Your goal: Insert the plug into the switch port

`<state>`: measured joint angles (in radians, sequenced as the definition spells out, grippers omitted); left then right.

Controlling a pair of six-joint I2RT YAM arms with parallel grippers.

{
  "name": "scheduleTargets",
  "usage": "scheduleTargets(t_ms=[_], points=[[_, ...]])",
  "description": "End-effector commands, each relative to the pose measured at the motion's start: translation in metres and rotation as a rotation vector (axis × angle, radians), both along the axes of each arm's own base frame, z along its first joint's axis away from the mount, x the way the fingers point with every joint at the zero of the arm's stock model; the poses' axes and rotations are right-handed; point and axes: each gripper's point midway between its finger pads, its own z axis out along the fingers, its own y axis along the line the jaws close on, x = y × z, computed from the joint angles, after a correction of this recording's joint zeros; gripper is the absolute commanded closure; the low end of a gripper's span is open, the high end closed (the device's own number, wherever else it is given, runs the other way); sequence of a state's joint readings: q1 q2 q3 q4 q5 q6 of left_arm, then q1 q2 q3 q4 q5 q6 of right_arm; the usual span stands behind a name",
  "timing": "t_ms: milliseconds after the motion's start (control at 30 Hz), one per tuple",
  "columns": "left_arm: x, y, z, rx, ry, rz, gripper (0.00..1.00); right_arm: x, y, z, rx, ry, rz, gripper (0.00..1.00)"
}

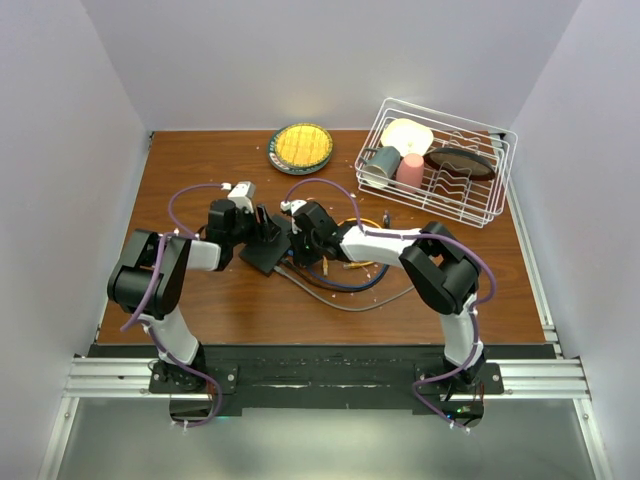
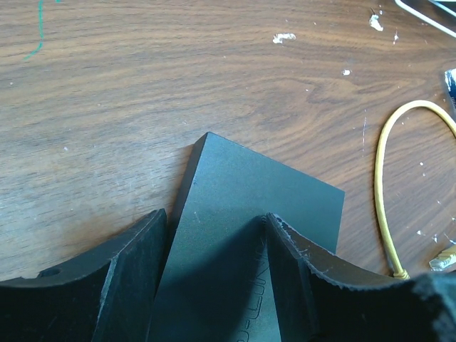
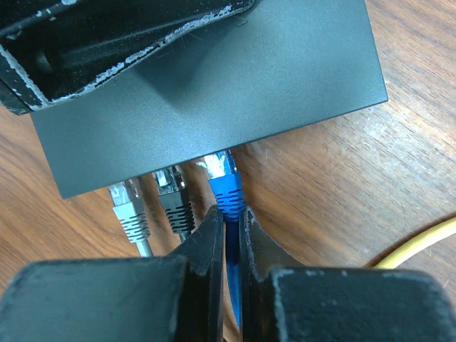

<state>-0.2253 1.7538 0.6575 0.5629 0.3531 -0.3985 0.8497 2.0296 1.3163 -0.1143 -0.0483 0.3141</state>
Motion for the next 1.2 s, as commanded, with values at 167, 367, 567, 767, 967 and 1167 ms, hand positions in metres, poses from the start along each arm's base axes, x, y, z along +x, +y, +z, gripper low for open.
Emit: scheduleTargets(t_ms=[167, 367, 567, 767, 967, 1167], points=[[-0.146, -0.11, 0.01, -0.278, 0.436, -0.523, 0.9, 0.033, 0.052, 0.014, 0.179, -0.169, 0.042, 1.0], [-0.098, -0.086, 0.012, -0.202, 0.361, -0.376, 0.64, 0.016, 0.032, -0.006, 0.115, -0.112, 0.043, 1.0], [-0.053, -0.058, 0.023, -0.136, 0.291, -0.221, 0.44, -0.001, 0.015, -0.018, 0.054, -0.054, 0.052, 0.94], [-0.029, -0.037, 0.03, -0.068, 0.261, -0.117, 0.37, -0.007, -0.011, -0.02, -0.047, -0.059, 0.032, 0.59], [-0.014, -0.017, 0.039, 0.008, 0.208, -0.007, 0.23, -0.002, -0.031, -0.002, -0.111, -0.104, -0.016, 0.35], [-0.011, 0.0, 0.071, 0.047, 0.093, 0.073, 0.13, -0.004, -0.045, 0.031, -0.085, -0.167, -0.052, 0.15]])
